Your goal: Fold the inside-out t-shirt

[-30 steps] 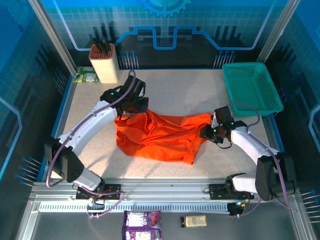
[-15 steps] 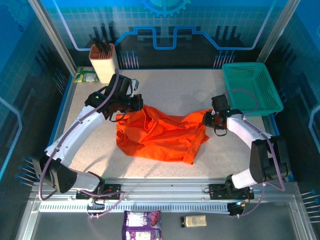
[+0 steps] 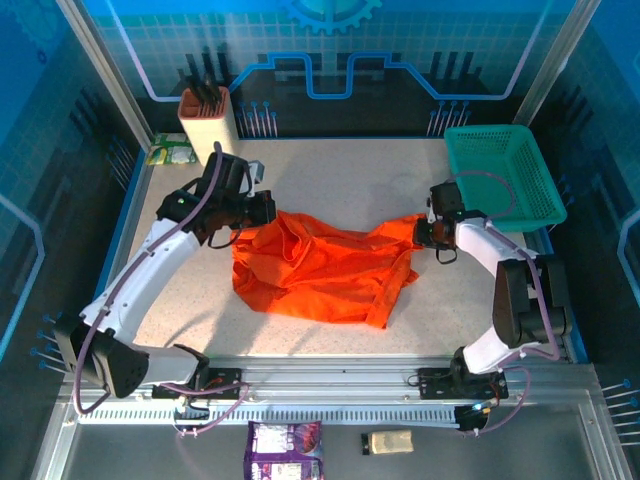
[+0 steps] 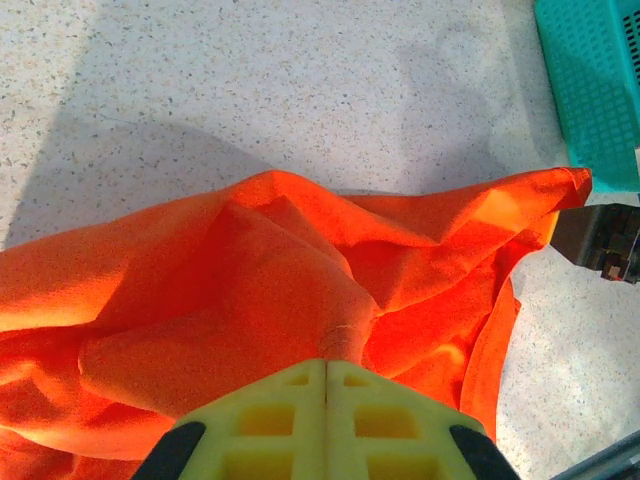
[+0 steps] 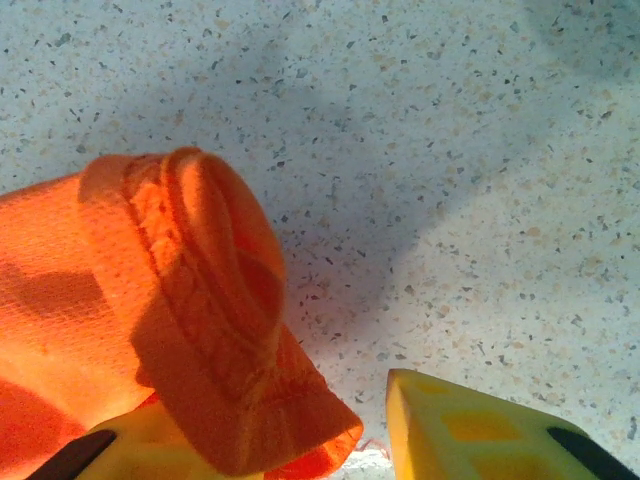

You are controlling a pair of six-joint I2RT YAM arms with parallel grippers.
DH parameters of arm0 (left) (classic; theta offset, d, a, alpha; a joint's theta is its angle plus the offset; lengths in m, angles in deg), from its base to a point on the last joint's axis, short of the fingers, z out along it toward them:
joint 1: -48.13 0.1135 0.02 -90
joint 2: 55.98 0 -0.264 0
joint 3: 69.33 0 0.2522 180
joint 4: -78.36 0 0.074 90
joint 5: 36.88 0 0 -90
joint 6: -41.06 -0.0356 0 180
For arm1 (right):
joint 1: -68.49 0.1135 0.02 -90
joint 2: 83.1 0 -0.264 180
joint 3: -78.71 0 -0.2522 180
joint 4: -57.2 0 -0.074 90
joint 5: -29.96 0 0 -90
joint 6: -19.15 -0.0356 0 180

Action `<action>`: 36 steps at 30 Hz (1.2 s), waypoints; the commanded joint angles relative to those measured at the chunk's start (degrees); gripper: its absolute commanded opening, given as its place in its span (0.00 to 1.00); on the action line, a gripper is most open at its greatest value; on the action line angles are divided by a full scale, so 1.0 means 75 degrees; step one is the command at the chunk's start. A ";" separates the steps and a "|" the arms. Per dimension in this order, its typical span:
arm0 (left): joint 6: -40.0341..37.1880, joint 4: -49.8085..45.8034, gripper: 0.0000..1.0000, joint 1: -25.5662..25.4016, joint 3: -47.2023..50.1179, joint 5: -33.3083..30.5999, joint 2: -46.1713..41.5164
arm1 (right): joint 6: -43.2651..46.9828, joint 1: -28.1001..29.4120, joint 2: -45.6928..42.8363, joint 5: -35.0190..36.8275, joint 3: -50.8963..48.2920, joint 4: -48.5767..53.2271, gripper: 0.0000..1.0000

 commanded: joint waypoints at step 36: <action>0.2505 0.2799 0.00 0.5007 -0.3104 0.3846 -0.0529 | -0.0664 -0.1405 -0.3798 -0.1844 0.5586 -0.0009 0.00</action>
